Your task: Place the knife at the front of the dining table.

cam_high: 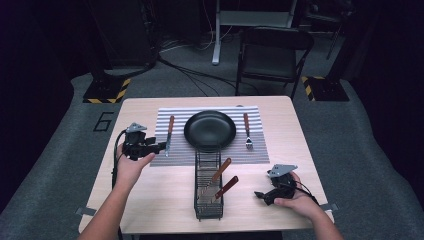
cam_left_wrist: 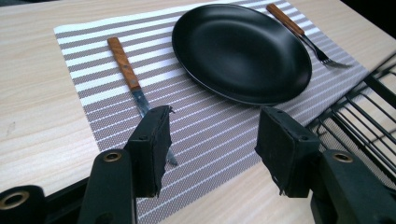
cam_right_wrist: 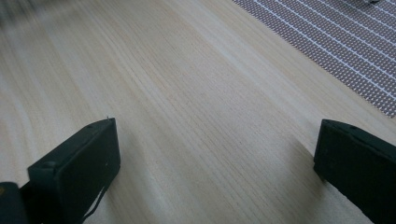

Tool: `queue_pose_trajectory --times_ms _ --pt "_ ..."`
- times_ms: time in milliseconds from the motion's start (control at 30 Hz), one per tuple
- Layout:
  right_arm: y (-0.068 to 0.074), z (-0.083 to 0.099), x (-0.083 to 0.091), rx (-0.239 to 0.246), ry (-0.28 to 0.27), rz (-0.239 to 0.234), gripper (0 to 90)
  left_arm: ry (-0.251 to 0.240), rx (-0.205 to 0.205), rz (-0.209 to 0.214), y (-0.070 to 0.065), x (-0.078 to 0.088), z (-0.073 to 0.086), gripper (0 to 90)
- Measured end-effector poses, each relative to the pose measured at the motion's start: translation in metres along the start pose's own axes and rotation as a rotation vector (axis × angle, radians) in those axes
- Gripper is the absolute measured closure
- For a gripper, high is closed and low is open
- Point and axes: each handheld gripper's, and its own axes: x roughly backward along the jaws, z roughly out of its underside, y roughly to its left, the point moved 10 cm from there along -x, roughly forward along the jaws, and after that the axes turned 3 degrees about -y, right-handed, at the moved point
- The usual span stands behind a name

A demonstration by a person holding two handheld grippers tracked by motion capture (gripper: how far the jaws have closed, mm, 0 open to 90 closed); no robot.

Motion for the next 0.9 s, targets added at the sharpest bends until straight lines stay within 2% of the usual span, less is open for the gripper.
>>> queue_pose_trajectory --times_ms 133,233,333,500,633,900 --pt "0.000 0.000 0.000 0.000 0.000 0.000 0.0 -0.012 -0.021 0.009 -0.005 0.007 0.004 44.6" --pt "0.000 0.000 0.000 0.000 0.000 0.000 0.0 0.008 -0.055 0.019 -0.008 0.013 0.015 44.8" --pt "0.000 0.000 0.000 0.000 0.000 0.000 0.0 0.012 -0.057 0.026 -0.007 0.014 0.020 44.8" --pt "0.000 0.000 0.000 -0.001 0.000 0.001 0.0 0.005 -0.030 0.026 -0.004 0.017 0.035 44.6" --pt "0.000 0.000 0.000 -0.002 -0.001 0.002 0.0 0.019 -0.006 0.022 0.001 0.017 0.051 44.6" --pt "0.000 0.000 0.000 -0.004 0.000 0.003 0.0 0.032 0.011 -0.003 0.013 0.014 0.080 44.6"
